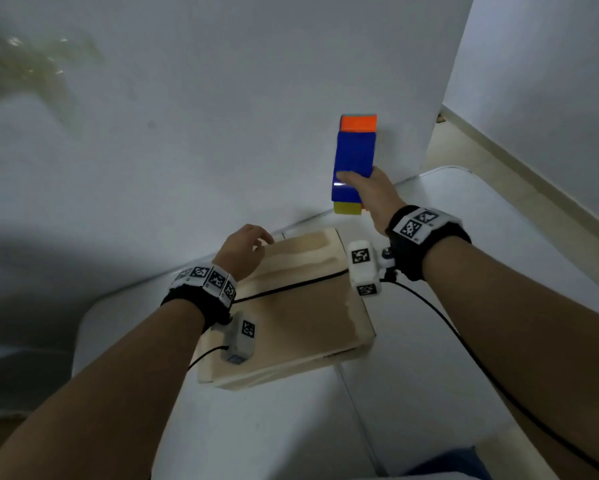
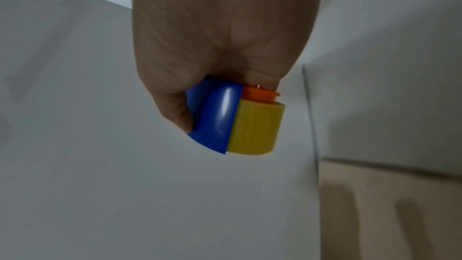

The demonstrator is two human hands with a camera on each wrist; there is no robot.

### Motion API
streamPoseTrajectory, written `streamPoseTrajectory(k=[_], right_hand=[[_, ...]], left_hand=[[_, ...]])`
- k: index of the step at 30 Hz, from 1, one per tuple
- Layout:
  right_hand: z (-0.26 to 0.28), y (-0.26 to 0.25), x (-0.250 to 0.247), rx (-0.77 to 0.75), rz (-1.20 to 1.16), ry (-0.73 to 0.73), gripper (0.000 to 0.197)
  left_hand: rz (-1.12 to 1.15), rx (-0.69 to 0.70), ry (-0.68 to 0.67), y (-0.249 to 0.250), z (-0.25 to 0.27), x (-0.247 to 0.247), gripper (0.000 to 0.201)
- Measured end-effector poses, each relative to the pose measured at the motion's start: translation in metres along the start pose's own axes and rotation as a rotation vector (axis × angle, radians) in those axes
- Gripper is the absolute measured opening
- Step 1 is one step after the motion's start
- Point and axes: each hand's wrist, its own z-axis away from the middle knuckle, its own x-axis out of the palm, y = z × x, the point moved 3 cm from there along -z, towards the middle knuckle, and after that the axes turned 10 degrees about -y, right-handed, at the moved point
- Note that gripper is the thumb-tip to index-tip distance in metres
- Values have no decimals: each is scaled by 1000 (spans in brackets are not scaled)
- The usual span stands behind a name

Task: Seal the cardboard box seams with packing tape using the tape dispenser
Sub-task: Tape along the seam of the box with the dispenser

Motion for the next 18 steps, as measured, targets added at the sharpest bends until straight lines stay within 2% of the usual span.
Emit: streamPoseTrajectory(k=[4,6,8,9,11,12,15,16,18], right_hand=[[22,-6,68,52,92,-170,50],[28,8,99,82,153,-265,66],[25,30,122,112,220,-336,93],[26,38,132,114,253,-365,97],[32,43,147,138,300,-409,92],[43,36,154,145,319,-417,84],[52,36,167,142,431,-433,43],[52,39,170,136,467,-439,36],[52,41,174,126,515,-460,33]], left_hand=[[-99,-40,-65,-30,38,3,24],[-125,-72,-96,-42,59,5,29],[-147,-116,-135,-54,81,10,45],[-174,-120,-156,-60,91,14,61],[-241,-116,-225,-72,110,26,102],[-295,-111,-255,-77,119,33,115],[-468,-57,-276,-86,139,55,119],[-488,-51,-271,-88,142,60,121],[-474,-64,-259,-91,145,62,125]])
